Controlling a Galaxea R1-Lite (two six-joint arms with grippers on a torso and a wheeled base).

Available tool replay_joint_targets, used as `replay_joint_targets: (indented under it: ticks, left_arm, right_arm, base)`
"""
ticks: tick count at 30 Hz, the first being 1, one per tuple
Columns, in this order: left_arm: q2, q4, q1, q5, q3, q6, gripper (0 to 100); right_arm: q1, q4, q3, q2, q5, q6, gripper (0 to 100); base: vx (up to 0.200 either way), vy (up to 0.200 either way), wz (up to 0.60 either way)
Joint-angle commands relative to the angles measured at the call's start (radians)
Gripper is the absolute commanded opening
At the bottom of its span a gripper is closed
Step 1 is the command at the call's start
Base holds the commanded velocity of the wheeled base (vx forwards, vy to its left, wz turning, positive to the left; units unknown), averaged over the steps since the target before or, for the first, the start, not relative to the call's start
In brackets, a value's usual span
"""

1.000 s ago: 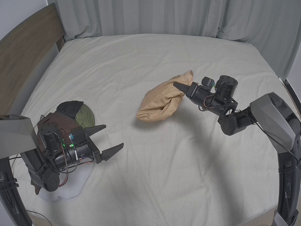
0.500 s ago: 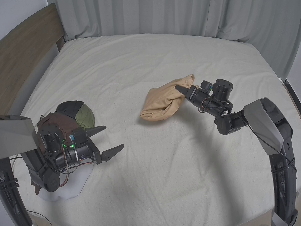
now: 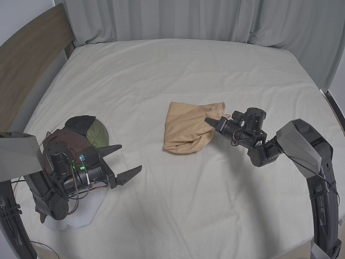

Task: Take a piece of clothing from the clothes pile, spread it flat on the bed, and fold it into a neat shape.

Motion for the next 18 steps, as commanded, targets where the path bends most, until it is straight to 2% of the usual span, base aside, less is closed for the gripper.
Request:
replay_joint_targets:
  ticks: [1, 5, 16, 17, 18]
  left_arm:
    - [-0.002, -0.002, -0.001, 0.0, 0.003, 0.001, 100]
    - [-0.002, -0.002, 0.002, 0.0, 0.003, -0.001, 100]
    - [-0.004, -0.002, 0.002, 0.0, 0.0, 0.001, 100]
    - [-0.004, -0.002, 0.002, 0.0, 0.001, -0.001, 100]
    - [-0.004, -0.002, 0.002, 0.0, 0.001, 0.001, 100]
  right_arm:
    - [-0.001, -0.032, 0.092, -0.009, 0.001, -0.016, 0]
    - [0.007, -0.062, 0.154, 0.001, -0.001, -0.059, 0]
    - [0.004, -0.086, 0.159, 0.02, -0.026, -0.063, 0]
    - [0.002, -0.088, 0.159, 0.02, -0.027, -0.063, 100]
    - [0.001, -0.088, 0.159, 0.02, -0.027, -0.063, 100]
  base:
    - [0.0, 0.0, 0.0]
    - [0.0, 0.0, 0.0]
    - [0.0, 0.0, 0.0]
    - [0.0, 0.0, 0.0]
    - [0.0, 0.0, 0.0]
